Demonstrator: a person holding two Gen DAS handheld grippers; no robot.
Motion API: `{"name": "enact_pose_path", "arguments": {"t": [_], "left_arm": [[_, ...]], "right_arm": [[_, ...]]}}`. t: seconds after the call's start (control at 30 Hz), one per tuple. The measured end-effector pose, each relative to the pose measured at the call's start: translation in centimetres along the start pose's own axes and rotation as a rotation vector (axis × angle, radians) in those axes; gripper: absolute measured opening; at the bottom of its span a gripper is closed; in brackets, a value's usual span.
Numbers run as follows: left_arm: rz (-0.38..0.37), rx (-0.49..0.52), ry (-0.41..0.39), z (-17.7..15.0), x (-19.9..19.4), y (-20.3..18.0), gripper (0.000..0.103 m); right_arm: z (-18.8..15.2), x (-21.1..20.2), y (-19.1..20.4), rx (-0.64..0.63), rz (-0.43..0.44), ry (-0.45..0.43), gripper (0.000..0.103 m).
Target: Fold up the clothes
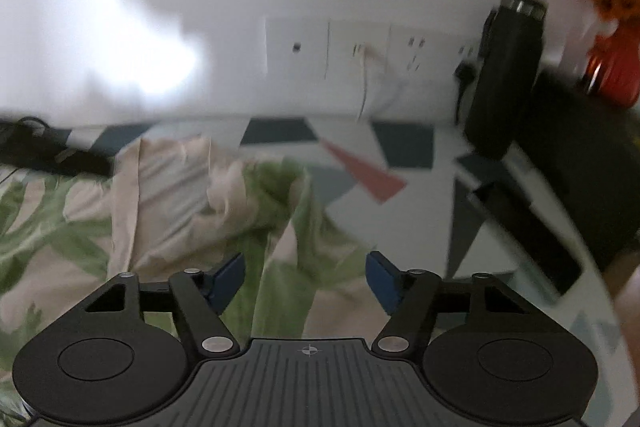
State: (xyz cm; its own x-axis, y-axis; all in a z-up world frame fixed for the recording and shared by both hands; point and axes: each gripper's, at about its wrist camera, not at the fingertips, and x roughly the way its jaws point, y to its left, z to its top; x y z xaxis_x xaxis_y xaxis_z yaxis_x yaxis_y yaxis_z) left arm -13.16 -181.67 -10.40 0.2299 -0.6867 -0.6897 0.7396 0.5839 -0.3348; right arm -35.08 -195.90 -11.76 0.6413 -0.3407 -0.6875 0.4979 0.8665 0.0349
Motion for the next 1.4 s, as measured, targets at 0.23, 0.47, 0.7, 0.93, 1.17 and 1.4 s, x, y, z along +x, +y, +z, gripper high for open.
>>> {"name": "enact_pose_path", "arguments": {"t": [0.23,0.47,0.7,0.93,1.17,1.4], "left_arm": [[-0.066,-0.004,0.101,1.6,6.8,-2.3,0.096],[-0.133,-0.042,0.169,1.9,10.8,-3.1,0.040],[-0.154,0.047,0.094,4.4,11.0,-3.9,0.005],[-0.013,0.130,0.063,6.1,14.1,-4.9,0.004],[0.039,0.155,0.074,5.3,16.6,-4.8,0.039],[-0.063,0.036,0.046,6.4,15.4,-1.2,0.073]], "right_arm": [[-1.6,2.6,0.9,-0.095,0.030,0.027,0.052],[-0.7,2.9,-0.9,-0.166,0.033,0.003,0.005],[3.1,2.6,-6.7,-0.088,-0.020,-0.086,0.002],[3.9,7.9,-11.8,0.022,-0.083,-0.018,0.002],[2.8,10.5,-14.1,0.127,-0.101,0.034,0.015],[2.8,7.1,-15.5,0.239,-0.090,-0.026,0.047]]}}
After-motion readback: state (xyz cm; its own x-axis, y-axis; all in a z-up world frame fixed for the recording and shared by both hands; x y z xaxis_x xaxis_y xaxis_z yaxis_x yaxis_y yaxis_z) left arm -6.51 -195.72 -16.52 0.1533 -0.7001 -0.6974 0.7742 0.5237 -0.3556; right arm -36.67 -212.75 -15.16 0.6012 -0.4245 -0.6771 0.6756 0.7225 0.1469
